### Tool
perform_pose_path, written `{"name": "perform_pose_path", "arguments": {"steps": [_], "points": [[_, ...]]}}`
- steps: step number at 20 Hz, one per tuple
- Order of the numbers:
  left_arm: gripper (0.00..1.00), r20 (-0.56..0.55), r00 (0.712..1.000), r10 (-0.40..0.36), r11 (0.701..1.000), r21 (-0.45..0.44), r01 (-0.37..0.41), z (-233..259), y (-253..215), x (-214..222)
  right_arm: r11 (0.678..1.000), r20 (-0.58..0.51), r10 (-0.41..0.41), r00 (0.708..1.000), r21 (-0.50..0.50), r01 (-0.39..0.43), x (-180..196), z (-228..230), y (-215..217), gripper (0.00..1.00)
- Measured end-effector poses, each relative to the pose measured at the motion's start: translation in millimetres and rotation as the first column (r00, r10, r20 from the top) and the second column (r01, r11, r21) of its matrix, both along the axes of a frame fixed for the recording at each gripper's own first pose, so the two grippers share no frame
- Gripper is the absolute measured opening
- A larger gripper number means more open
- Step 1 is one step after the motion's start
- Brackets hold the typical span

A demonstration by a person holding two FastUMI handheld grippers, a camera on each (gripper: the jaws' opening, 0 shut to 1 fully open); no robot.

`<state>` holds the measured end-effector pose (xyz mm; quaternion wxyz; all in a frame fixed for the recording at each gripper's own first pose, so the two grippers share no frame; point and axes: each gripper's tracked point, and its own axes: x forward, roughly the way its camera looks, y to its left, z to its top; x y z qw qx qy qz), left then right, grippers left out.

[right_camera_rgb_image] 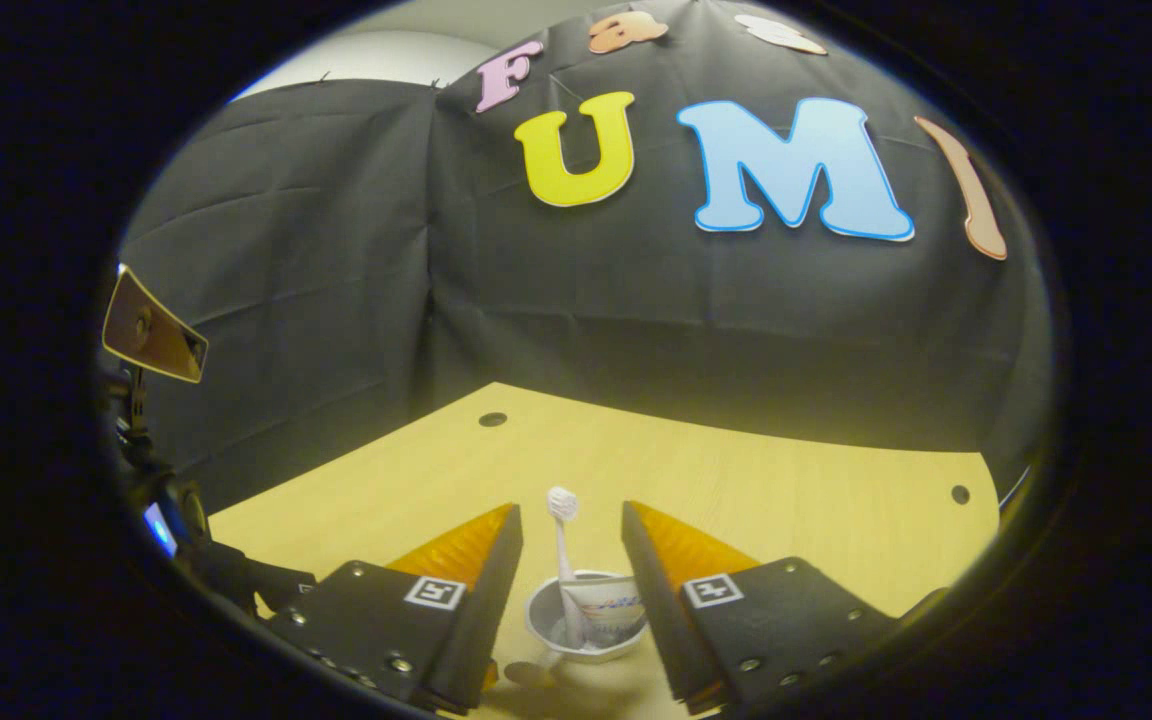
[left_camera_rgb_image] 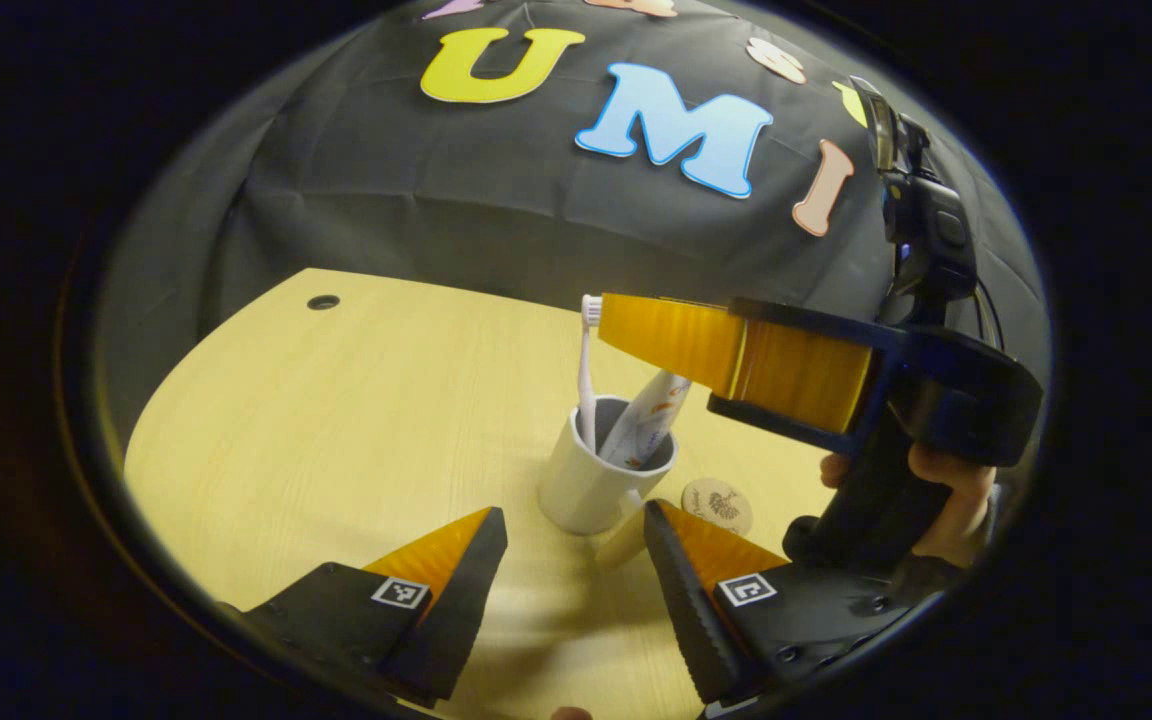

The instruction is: Put the toothbrush and toothpaste on the desktop into the cup, then pick up the cup and place it on the coaster on the desktop.

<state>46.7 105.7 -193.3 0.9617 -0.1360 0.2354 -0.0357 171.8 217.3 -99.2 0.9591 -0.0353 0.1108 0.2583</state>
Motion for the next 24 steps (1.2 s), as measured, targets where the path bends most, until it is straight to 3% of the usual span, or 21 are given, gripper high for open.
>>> {"name": "perform_pose_path", "arguments": {"steps": [3, 12, 24], "points": [[0.88, 0.0, 1.0, -0.009, 1.0, 0.005, 0.009, 1.1, -6.8, -0.3, 0.999, 0.028, -0.035, 0.999, -0.001, 0.035, 0.4, 11.2, -10.6, 0.78], [0.89, -0.028, 0.999, -0.04, 0.999, 0.029, 0.041, 0.8, -28.7, 8.9, 0.989, 0.044, -0.139, 0.989, 0.048, 0.137, -8.4, 44.2, -56.3, 0.78], [0.89, -0.22, 0.975, -0.035, 0.996, 0.071, 0.052, -27.6, -44.8, 31.9, 0.961, 0.051, -0.276, 0.96, 0.022, 0.275, -29.6, 55.4, -140.4, 0.78]]}}
